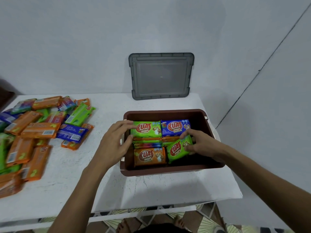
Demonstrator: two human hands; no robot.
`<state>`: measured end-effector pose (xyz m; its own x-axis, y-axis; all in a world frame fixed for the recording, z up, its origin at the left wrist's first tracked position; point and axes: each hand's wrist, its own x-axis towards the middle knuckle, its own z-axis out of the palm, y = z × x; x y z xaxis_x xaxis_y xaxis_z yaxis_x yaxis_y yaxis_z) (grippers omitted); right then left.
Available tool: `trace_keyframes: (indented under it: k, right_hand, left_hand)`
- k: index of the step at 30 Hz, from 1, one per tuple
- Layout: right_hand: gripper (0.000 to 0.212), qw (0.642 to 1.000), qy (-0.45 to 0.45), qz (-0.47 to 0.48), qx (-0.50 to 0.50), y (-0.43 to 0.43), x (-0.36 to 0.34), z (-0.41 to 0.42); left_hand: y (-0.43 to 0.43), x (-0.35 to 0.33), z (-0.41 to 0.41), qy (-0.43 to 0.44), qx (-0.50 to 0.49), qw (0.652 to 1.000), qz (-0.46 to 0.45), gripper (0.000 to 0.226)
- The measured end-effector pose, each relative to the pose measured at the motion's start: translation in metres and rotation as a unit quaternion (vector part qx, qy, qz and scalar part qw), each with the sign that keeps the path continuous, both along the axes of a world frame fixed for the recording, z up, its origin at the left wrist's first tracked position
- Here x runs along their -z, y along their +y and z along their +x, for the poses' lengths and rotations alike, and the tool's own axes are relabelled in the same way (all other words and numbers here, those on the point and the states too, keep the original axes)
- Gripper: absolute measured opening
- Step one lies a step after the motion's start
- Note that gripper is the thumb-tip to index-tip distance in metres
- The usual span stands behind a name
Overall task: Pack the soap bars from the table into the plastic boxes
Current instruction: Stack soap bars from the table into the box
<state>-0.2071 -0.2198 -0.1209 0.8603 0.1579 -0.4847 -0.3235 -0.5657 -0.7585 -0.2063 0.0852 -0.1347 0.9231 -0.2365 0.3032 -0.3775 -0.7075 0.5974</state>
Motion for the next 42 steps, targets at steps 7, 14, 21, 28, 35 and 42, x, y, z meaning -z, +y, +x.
trace_keyframes:
  k: [7, 14, 21, 28, 35, 42]
  right_hand:
    - [0.024, 0.960, -0.090, -0.246, -0.103, 0.008, 0.019, 0.000]
    - [0.029, 0.936, -0.094, -0.307, -0.142, 0.009, 0.032, 0.005]
    - [0.029, 0.930, -0.090, -0.307, -0.183, 0.012, 0.032, 0.009]
    - [0.045, 0.921, -0.049, -0.322, -0.212, 0.014, 0.015, 0.011]
    - [0.034, 0.936, -0.071, -0.280, -0.202, 0.035, -0.030, 0.020]
    - [0.035, 0.940, -0.197, -0.208, -0.184, 0.108, -0.070, 0.035]
  left_hand:
    - [0.001, 0.003, 0.000, 0.001, -0.002, 1.000, 0.018, 0.028]
    - [0.001, 0.006, -0.001, -0.002, -0.004, 1.000, 0.028, 0.027]
    - [0.002, 0.009, 0.002, -0.007, 0.006, 1.000, 0.029, 0.031]
    - [0.000, 0.013, -0.001, -0.012, -0.008, 1.000, 0.024, 0.027]
    - [0.011, 0.020, -0.003, 0.005, -0.024, 0.999, 0.021, 0.034]
    - [0.055, 0.023, -0.005, 0.024, -0.038, 0.999, 0.018, 0.037]
